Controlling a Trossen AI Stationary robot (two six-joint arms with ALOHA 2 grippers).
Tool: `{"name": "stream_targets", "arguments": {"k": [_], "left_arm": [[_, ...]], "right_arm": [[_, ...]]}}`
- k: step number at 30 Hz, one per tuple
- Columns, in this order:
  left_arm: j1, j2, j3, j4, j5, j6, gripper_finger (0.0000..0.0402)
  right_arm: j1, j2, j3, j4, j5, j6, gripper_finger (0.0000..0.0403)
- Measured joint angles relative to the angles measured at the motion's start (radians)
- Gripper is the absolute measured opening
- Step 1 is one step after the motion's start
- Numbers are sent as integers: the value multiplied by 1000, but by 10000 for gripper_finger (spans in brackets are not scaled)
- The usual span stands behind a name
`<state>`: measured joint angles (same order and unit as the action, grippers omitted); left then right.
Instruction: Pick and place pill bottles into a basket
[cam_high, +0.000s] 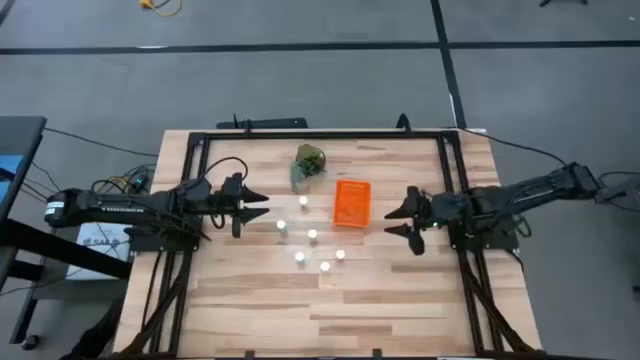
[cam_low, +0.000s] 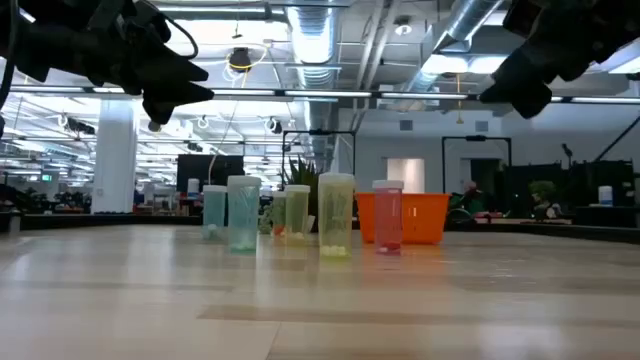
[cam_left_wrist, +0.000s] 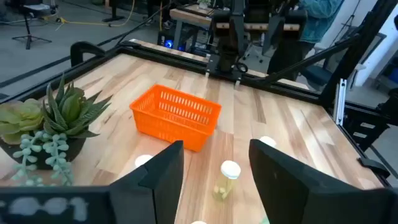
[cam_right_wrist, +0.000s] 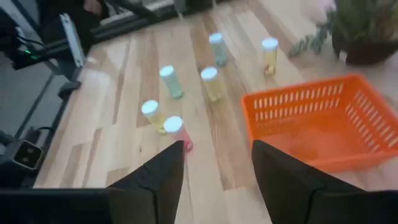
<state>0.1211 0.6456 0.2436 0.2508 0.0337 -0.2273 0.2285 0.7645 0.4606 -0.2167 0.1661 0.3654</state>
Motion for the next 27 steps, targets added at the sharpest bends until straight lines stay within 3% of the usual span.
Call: {"name": "stream_targets", "arguments": {"k": [7, 13, 21, 27], "left_arm": [[0, 0, 0, 0, 39, 8, 171], [0, 0, 0, 0, 41, 15, 171], [0, 0, 0, -22, 40, 35, 171], [0, 0, -1, -24, 40, 46, 171]], "right_arm": [[128, 175, 0, 143, 151, 157, 190], [197, 287, 0, 307, 233, 177, 192], [238, 448, 0, 401, 330, 204, 197], [234, 590, 0, 501, 337, 219, 207]]}}
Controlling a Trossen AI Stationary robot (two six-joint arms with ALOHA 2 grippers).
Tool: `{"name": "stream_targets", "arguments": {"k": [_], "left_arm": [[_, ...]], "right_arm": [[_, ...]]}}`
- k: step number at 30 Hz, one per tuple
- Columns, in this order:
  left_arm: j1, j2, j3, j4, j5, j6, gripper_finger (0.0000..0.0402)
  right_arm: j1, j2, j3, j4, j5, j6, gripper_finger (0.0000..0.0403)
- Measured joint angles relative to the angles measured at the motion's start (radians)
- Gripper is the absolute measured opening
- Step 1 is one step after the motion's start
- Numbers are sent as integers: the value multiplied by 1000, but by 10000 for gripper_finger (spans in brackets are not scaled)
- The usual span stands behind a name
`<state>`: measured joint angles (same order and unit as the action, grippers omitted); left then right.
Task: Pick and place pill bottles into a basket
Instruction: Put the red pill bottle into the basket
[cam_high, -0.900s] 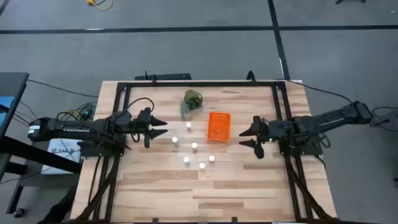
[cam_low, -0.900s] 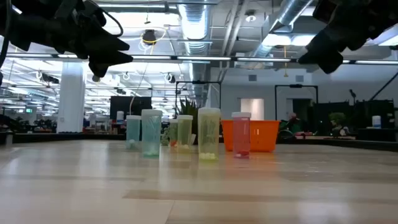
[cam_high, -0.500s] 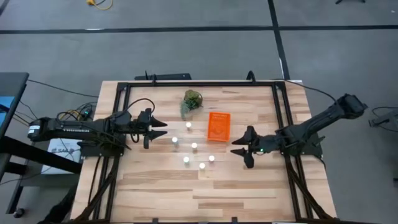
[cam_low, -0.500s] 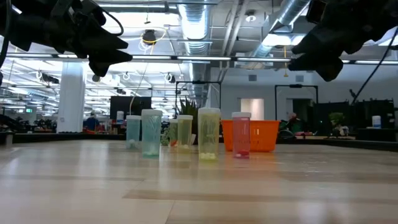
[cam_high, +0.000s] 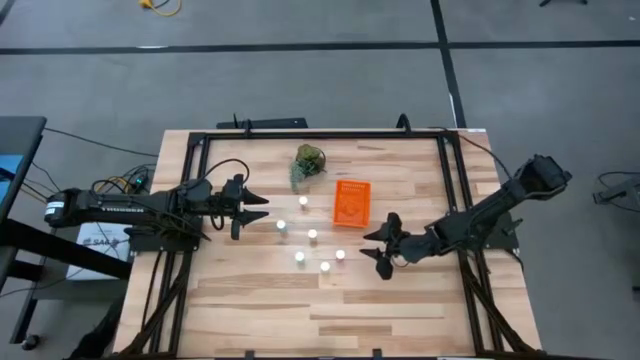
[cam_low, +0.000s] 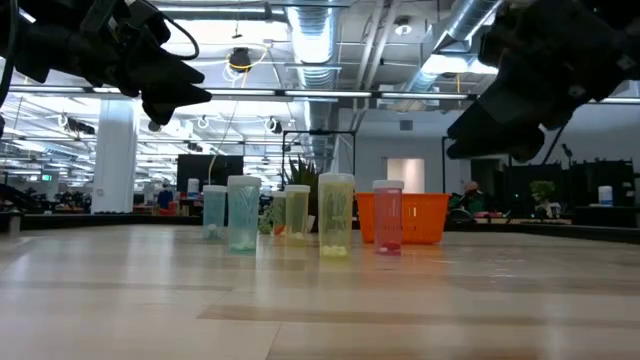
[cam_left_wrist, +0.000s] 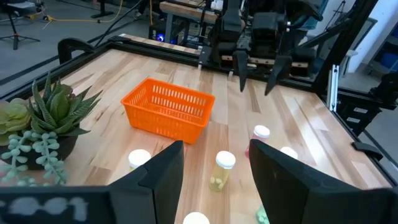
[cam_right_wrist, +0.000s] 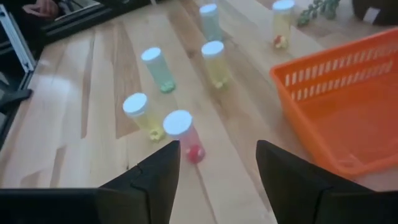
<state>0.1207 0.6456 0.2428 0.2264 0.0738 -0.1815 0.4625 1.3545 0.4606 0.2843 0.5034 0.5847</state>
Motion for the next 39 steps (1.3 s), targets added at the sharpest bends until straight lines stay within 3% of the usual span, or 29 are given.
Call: {"name": "stream_targets", "arguments": {"k": [18, 29, 39], "left_arm": [[0, 0, 0, 3, -9, 2, 171], [0, 0, 0, 0, -9, 2, 171], [0, 0, -1, 0, -9, 2, 171]], "right_arm": [[1, 215, 124, -23, -33, 70, 219], [0, 223, 142, -82, -32, 75, 218], [-13, 223, 142, -82, -50, 209, 218]]}}
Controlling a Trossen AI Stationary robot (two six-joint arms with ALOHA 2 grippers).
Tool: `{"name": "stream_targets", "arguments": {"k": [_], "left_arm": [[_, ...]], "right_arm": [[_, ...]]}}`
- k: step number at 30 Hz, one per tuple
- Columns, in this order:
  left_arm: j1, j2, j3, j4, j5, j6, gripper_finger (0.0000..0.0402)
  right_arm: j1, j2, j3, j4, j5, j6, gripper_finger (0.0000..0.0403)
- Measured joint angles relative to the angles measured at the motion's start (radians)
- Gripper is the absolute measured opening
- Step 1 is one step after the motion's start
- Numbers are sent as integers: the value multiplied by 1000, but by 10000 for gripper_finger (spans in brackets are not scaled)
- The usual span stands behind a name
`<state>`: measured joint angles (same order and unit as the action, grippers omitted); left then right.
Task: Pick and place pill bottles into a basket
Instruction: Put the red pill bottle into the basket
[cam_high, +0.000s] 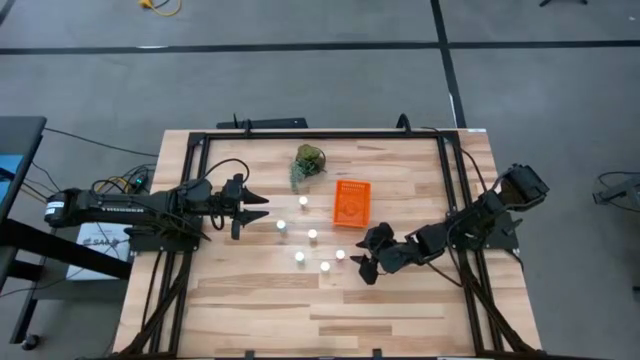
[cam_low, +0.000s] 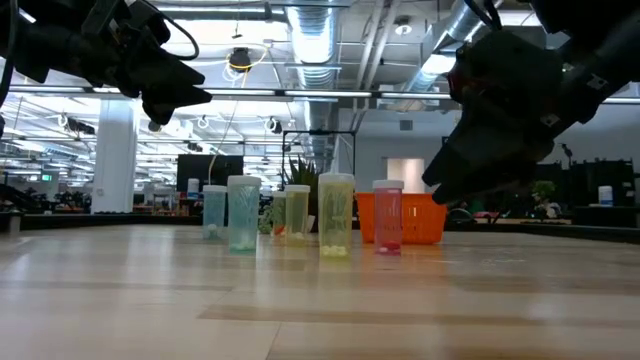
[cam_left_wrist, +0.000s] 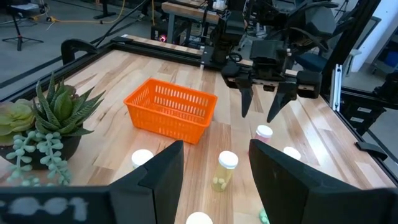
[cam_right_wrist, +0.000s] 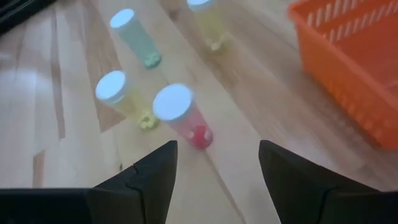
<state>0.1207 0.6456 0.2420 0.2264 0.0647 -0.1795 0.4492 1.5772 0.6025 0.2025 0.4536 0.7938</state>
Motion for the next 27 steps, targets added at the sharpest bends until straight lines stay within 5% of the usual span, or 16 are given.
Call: {"name": "stream_targets", "arguments": {"k": [12, 27], "left_arm": [[0, 0, 0, 0, 0, 0, 171], [0, 0, 0, 0, 0, 0, 171]], "right_arm": [[-7, -1, 0, 12, -94, -374, 218], [-46, -1, 21, 38, -116, -409, 218]]}}
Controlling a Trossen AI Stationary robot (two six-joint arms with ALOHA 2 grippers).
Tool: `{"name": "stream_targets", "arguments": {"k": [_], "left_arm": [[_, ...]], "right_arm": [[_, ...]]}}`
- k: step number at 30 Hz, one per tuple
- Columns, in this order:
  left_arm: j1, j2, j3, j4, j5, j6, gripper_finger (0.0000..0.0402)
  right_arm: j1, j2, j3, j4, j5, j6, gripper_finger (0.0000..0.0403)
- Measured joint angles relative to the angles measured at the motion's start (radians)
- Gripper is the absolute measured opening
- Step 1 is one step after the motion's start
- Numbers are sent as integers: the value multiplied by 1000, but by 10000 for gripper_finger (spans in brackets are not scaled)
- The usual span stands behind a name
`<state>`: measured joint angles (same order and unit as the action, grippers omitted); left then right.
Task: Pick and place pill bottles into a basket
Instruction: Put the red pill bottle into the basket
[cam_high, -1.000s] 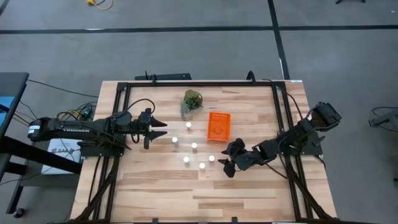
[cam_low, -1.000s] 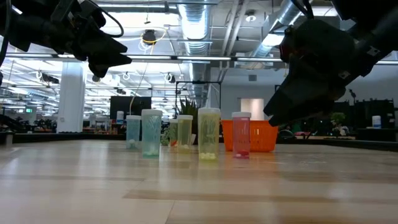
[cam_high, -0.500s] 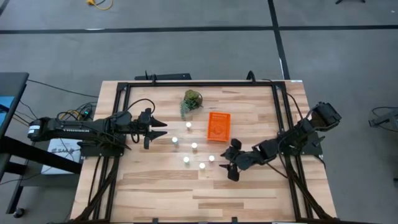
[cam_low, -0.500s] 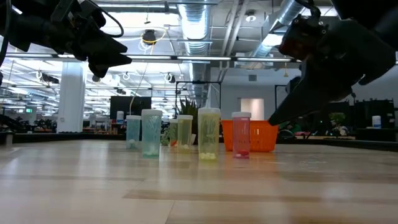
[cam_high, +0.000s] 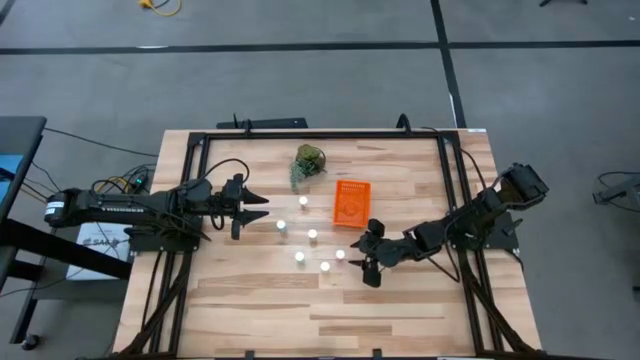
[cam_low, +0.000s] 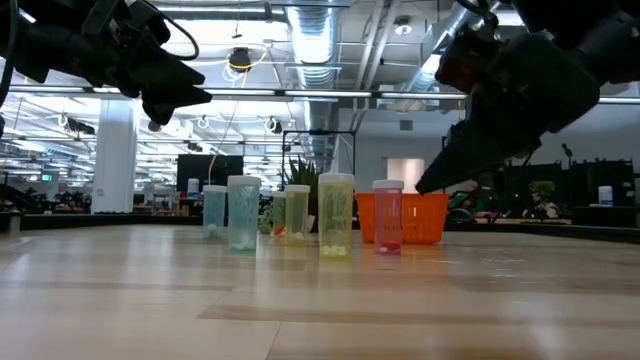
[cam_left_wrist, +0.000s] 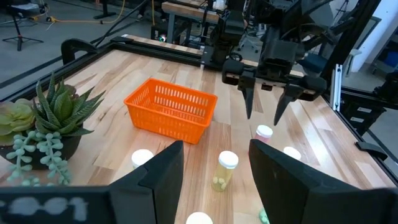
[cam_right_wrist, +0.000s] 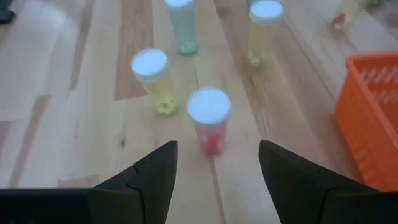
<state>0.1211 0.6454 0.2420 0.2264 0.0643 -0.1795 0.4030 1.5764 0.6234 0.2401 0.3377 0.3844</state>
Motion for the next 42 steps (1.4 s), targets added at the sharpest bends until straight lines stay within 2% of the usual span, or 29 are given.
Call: {"name": "stream_targets", "arguments": {"k": [7, 34, 42], "left_arm": [[0, 0, 0, 0, 0, 0, 171], [0, 0, 0, -1, 0, 0, 171], [0, 0, 0, -1, 0, 10, 171]], "right_arm": [[0, 0, 29, 0, -1, -46, 218], [0, 0, 29, 30, 31, -45, 218], [-33, 0, 29, 63, 30, -53, 218]]}}
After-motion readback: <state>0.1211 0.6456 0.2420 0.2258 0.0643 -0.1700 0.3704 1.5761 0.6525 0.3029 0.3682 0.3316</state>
